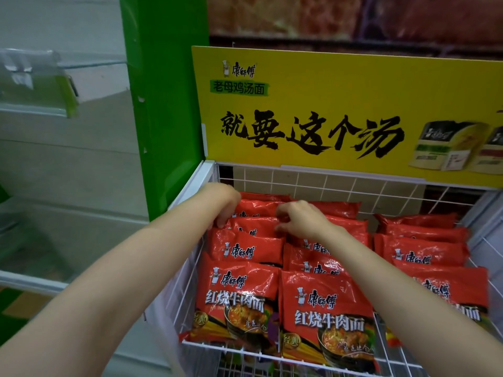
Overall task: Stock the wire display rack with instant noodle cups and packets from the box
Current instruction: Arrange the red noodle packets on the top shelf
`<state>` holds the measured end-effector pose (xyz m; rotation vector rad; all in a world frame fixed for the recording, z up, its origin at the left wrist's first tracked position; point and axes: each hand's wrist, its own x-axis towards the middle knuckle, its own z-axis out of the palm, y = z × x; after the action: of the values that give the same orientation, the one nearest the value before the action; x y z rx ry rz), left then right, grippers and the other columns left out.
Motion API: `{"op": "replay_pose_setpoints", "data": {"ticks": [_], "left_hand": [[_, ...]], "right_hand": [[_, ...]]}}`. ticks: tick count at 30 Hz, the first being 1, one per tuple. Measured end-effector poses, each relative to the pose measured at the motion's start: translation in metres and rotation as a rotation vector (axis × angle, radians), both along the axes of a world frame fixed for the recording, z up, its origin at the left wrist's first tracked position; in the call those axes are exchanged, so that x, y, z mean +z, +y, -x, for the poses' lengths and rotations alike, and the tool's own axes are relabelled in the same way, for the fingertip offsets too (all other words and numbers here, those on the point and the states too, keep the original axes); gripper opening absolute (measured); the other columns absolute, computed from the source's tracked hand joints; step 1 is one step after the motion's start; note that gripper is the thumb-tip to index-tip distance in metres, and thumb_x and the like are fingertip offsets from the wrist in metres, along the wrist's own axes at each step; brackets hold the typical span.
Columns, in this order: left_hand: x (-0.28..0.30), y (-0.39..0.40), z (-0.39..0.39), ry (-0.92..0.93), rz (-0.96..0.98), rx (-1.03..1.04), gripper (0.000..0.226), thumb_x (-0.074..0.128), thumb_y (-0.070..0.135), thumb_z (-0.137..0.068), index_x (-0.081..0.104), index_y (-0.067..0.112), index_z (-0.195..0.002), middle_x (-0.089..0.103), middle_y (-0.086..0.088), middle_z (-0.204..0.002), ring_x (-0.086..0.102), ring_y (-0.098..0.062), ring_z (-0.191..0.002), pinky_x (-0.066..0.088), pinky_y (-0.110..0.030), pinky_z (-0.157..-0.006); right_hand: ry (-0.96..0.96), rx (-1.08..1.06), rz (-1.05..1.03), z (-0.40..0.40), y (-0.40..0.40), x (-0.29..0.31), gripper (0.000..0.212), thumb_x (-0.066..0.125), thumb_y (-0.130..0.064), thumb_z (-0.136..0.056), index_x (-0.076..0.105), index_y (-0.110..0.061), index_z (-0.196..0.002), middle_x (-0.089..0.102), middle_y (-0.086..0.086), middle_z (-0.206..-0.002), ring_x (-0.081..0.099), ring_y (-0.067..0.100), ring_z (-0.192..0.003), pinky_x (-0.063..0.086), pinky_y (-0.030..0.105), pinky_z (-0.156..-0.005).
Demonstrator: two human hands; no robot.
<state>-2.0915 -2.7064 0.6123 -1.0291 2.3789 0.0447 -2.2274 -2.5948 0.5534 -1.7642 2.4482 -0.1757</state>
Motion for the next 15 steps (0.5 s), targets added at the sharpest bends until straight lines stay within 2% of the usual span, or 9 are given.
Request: {"op": "replay_pose_setpoints", "data": {"ticks": [2,5,7,9,11,13,15], "left_hand": [[-0.003,0.007,0.000,-0.001,0.074,-0.095,0.040,0.068,0.010,-0.085,0.053,0.000,-0.121,0.055,-0.005,-0.073,0.065,-0.028,-0.103,0.052,-0.033,-0.080],[-0.003,0.003,0.002,0.006,0.182,-0.240,0.041,0.075,0.013,-0.079,0.059,0.005,-0.116,0.060,-0.009,-0.108,0.064,-0.025,-0.089,0.047,-0.030,-0.068],[-0.002,-0.005,0.003,0.074,0.245,-0.281,0.030,0.069,0.007,-0.082,0.062,0.003,-0.110,0.060,-0.012,-0.114,0.063,-0.025,-0.087,0.049,-0.032,-0.070],[-0.003,-0.009,0.001,0.106,0.297,-0.296,0.028,0.063,0.003,-0.084,0.060,0.002,-0.111,0.059,-0.014,-0.116,0.061,-0.029,-0.099,0.048,-0.032,-0.072],[-0.007,-0.010,0.000,0.080,0.308,-0.297,0.030,0.063,0.005,-0.084,0.059,0.003,-0.113,0.059,-0.014,-0.117,0.060,-0.030,-0.104,0.048,-0.033,-0.075],[-0.008,-0.012,0.000,0.038,0.288,-0.280,0.040,0.073,0.015,-0.079,0.060,0.005,-0.116,0.058,-0.012,-0.118,0.059,-0.028,-0.106,0.051,-0.034,-0.081],[-0.004,-0.016,-0.001,0.039,0.260,-0.274,0.051,0.081,0.025,-0.072,0.061,0.006,-0.114,0.057,-0.009,-0.114,0.059,-0.027,-0.105,0.051,-0.034,-0.082]], "right_hand": [[-0.014,0.008,-0.040,-0.003,0.000,-0.004,0.033,0.066,-0.028,-0.085,0.057,-0.017,-0.114,0.063,0.008,-0.115,0.058,0.030,-0.108,0.048,0.037,-0.087],[-0.029,0.035,0.052,-0.001,0.002,-0.001,0.018,0.063,-0.013,-0.083,0.056,-0.017,-0.099,0.061,0.007,-0.109,0.057,0.030,-0.103,0.044,0.036,-0.081],[-0.032,0.037,0.158,0.000,0.004,0.001,0.015,0.060,-0.009,-0.081,0.055,-0.015,-0.094,0.060,0.007,-0.107,0.056,0.031,-0.101,0.044,0.037,-0.082],[-0.033,0.032,0.196,-0.002,0.004,0.000,0.015,0.059,-0.009,-0.081,0.054,-0.015,-0.093,0.060,0.008,-0.106,0.056,0.031,-0.101,0.043,0.038,-0.082],[-0.037,0.037,0.141,-0.004,0.000,-0.003,0.015,0.059,-0.011,-0.082,0.049,-0.019,-0.091,0.059,0.009,-0.109,0.057,0.032,-0.102,0.043,0.037,-0.082],[-0.036,0.026,0.061,-0.004,-0.002,-0.004,0.019,0.062,-0.019,-0.084,0.048,-0.018,-0.097,0.057,0.008,-0.114,0.056,0.033,-0.105,0.044,0.038,-0.083],[-0.036,-0.004,0.053,-0.001,0.000,-0.001,0.035,0.067,-0.031,-0.083,0.047,-0.017,-0.108,0.054,0.005,-0.118,0.057,0.032,-0.106,0.047,0.040,-0.085]]}}
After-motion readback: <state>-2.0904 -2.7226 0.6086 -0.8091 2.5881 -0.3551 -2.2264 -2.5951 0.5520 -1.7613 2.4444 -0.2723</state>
